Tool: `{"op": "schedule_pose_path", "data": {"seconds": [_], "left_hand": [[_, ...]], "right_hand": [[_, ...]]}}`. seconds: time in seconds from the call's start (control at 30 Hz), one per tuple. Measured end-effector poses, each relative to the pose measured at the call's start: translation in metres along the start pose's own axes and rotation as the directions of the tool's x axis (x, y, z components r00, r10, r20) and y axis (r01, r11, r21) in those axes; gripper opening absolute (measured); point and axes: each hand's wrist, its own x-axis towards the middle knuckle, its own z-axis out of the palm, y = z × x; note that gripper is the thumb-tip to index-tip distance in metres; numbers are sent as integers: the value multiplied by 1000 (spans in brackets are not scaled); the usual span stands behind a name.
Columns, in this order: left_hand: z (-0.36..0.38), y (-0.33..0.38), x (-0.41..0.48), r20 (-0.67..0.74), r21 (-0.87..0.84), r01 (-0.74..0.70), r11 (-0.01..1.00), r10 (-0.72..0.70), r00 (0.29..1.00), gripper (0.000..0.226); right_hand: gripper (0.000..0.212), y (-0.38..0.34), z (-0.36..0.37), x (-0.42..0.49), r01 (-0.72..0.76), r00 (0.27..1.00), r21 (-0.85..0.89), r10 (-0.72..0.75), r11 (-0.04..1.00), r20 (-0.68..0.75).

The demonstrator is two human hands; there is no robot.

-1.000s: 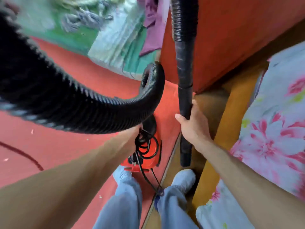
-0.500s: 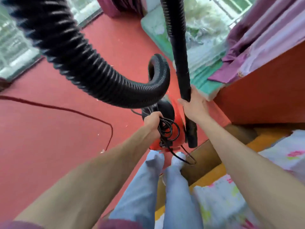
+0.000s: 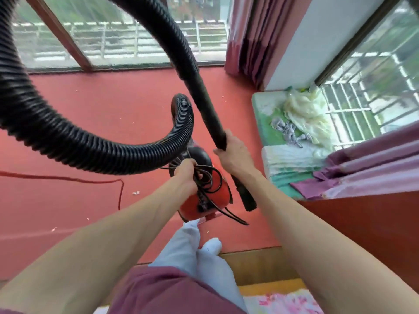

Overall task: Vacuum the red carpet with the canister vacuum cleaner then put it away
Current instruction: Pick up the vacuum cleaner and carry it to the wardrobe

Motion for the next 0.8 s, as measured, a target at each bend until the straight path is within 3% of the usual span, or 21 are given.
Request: {"op": "schedule_pose_path", "data": {"seconds": [0.17, 0.43, 0.8], "left_hand": [[-41, 34, -8, -3, -35, 2, 999, -2, 1000, 9], [-96, 110, -38, -80, -147, -44, 988, 32, 996, 18], [-192, 243, -75, -154, -220, -142, 965, 110, 982, 24]], "right_hand": [[35, -55, 3, -5, 104, 993, -45, -101, 994, 61], [37, -148, 25, 4, 237, 957, -27, -229, 971, 180], [42, -322, 50, 22, 442, 874, 40, -440, 896, 204]]}}
